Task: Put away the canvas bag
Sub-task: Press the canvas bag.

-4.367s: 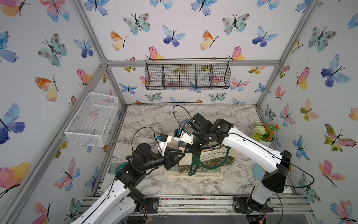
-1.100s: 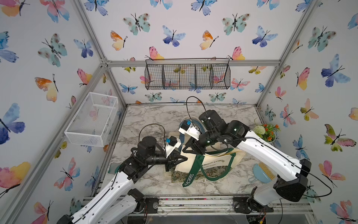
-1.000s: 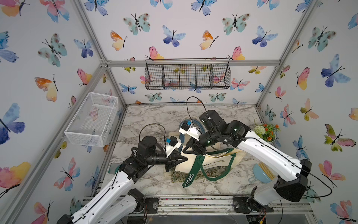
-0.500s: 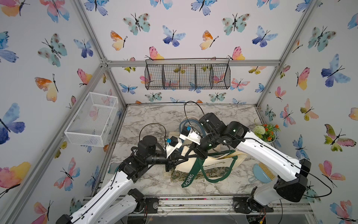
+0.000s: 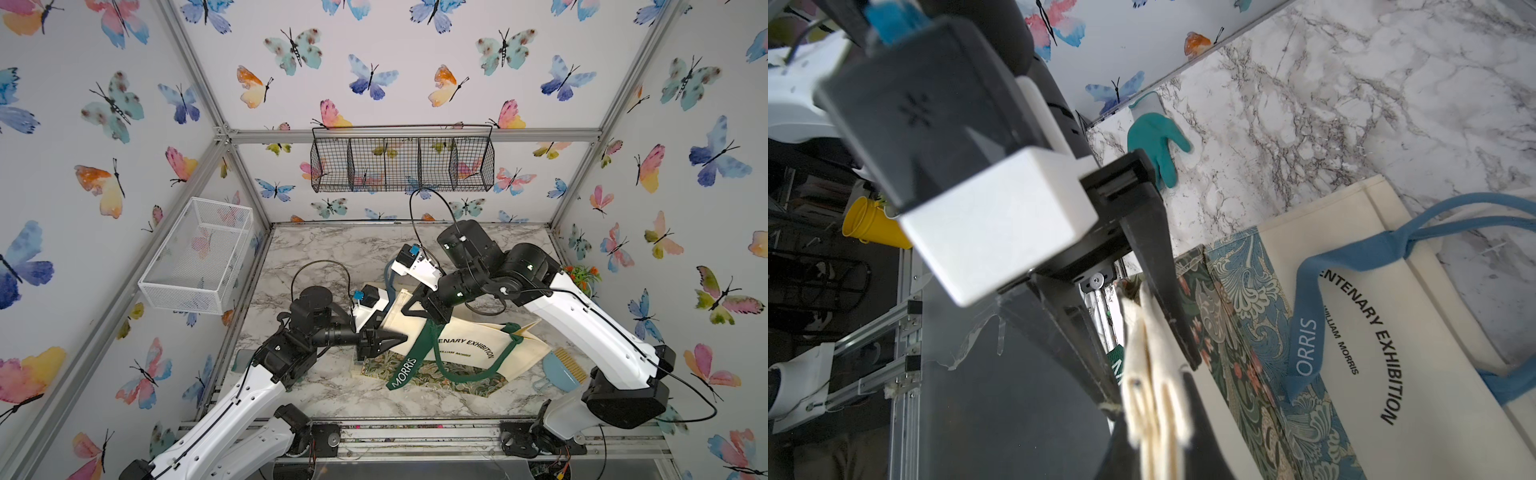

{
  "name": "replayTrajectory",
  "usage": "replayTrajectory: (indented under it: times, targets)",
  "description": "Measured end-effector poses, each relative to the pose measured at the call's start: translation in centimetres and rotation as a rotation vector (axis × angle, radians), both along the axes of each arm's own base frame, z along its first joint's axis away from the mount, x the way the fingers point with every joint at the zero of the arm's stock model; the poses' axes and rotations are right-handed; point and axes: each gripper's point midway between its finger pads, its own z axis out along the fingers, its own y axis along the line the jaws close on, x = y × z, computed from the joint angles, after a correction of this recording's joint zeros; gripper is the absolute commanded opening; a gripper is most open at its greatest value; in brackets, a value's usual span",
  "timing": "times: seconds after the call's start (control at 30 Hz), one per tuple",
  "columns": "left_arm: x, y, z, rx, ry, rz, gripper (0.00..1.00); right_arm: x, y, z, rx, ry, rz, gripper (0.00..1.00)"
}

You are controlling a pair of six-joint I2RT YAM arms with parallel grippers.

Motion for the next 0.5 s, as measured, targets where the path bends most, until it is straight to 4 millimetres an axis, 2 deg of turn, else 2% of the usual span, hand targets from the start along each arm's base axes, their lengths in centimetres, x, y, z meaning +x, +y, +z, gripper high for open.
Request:
replayTrajectory:
  times: [0.03, 0.07, 0.23, 0.27, 0.3, 0.33, 0.4, 0.43, 0.47, 0.5]
  targets:
    - [0.1, 0.0, 0.1, -0.003, -0.001, 0.000, 0.10, 0.0, -0.1, 0.2, -0.001, 0.004, -0.004, 0.02]
    - [0.1, -0.1, 0.2, -0.006, -0.006, 0.001, 0.01, 0.0, -0.1, 0.3, -0.002, 0.008, -0.008, 0.02]
    - [0.4, -0.1, 0.4, -0.011, -0.006, 0.009, 0.00, 0.1, 0.0, 0.6, -0.004, 0.008, -0.015, 0.02]
    - [0.4, -0.1, 0.4, -0.012, -0.007, 0.009, 0.11, 0.1, 0.0, 0.6, -0.005, 0.006, -0.017, 0.02]
    - [0.4, -0.1, 0.5, -0.013, -0.009, 0.009, 0.30, 0.2, -0.1, 0.6, -0.008, 0.003, -0.021, 0.02]
    - [0.4, -0.1, 0.5, -0.014, -0.012, 0.006, 0.39, 0.3, -0.1, 0.7, -0.012, 0.001, -0.027, 0.02]
    - [0.3, -0.1, 0.5, -0.014, -0.007, 0.004, 0.43, 0.7, 0.0, 1.0, -0.012, -0.009, -0.046, 0.02]
    - [0.3, -0.1, 0.5, -0.014, -0.007, 0.004, 0.40, 0.9, -0.1, 1.3, -0.012, -0.014, -0.057, 0.02]
    - [0.4, -0.1, 0.5, -0.015, -0.007, 0.004, 0.29, 1.0, -0.1, 1.5, -0.010, -0.018, -0.063, 0.02]
    - [0.4, -0.2, 0.6, -0.018, -0.007, 0.004, 0.10, 1.1, -0.1, 1.8, -0.011, -0.023, -0.071, 0.02]
